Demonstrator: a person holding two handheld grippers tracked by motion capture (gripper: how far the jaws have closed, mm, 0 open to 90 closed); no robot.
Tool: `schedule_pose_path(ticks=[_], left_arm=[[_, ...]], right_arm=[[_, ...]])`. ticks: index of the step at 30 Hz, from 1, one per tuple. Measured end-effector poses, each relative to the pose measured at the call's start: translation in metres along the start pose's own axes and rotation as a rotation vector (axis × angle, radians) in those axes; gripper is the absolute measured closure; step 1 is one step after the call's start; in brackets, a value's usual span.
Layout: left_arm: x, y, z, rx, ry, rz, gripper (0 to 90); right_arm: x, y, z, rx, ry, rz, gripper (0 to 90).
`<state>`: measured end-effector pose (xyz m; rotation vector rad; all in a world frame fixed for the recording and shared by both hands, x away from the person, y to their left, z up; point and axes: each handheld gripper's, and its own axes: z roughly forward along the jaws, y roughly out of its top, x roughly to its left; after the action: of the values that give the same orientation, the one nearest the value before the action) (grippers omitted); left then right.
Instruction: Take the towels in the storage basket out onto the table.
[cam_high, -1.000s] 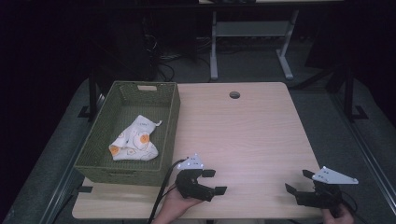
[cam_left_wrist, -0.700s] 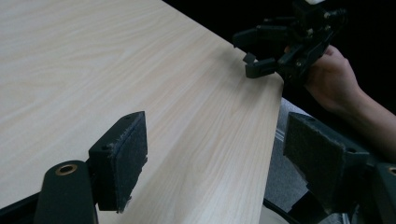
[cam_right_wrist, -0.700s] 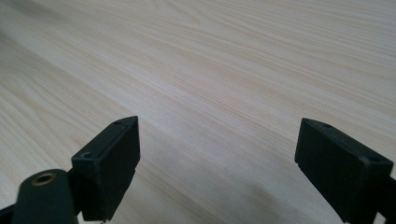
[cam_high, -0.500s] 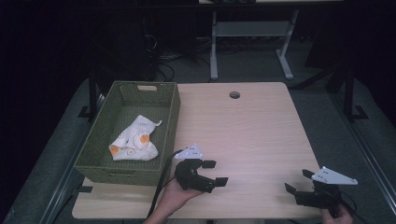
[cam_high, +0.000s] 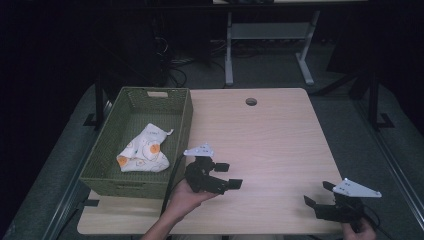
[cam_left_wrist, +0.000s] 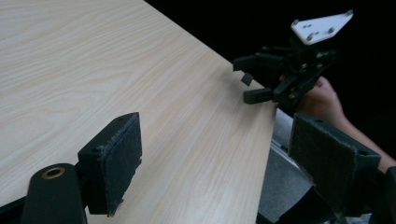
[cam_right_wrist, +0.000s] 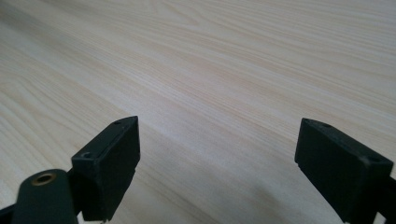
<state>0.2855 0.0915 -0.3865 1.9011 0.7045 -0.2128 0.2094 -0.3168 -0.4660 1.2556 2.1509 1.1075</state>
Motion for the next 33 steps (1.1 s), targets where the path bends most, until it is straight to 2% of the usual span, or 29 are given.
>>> schedule_pose_path(ticks=[2, 6, 10, 12, 21, 24, 33], left_arm=[[0.0, 0.003, -0.003, -0.006, 0.012, 0.004, 17.4], [0.0, 0.007, -0.007, -0.016, 0.004, -0.005, 17.4], [-0.004, 0.017, -0.012, -0.004, 0.014, 0.014, 17.4], [-0.004, 0.021, -0.015, -0.015, -0.003, 0.009, 17.5], [-0.006, 0.035, -0.029, -0.011, 0.006, 0.043, 17.4], [-0.006, 0.04, -0.034, -0.013, 0.007, 0.041, 17.4], [-0.002, 0.048, -0.045, 0.017, -0.006, 0.045, 17.4]], right_arm=[[0.001, 0.001, 0.002, 0.008, 0.004, 0.004, 13.8], [0.002, 0.002, 0.001, 0.003, 0.006, -0.011, 13.8], [0.001, 0.001, 0.0, 0.001, 0.011, -0.007, 13.8], [0.002, 0.001, 0.0, -0.001, 0.012, -0.008, 13.9], [0.003, 0.001, -0.002, -0.002, 0.011, -0.011, 13.9], [0.003, 0.001, -0.003, -0.008, 0.013, -0.012, 13.9], [0.003, 0.001, -0.003, -0.008, 0.015, -0.012, 13.9]])
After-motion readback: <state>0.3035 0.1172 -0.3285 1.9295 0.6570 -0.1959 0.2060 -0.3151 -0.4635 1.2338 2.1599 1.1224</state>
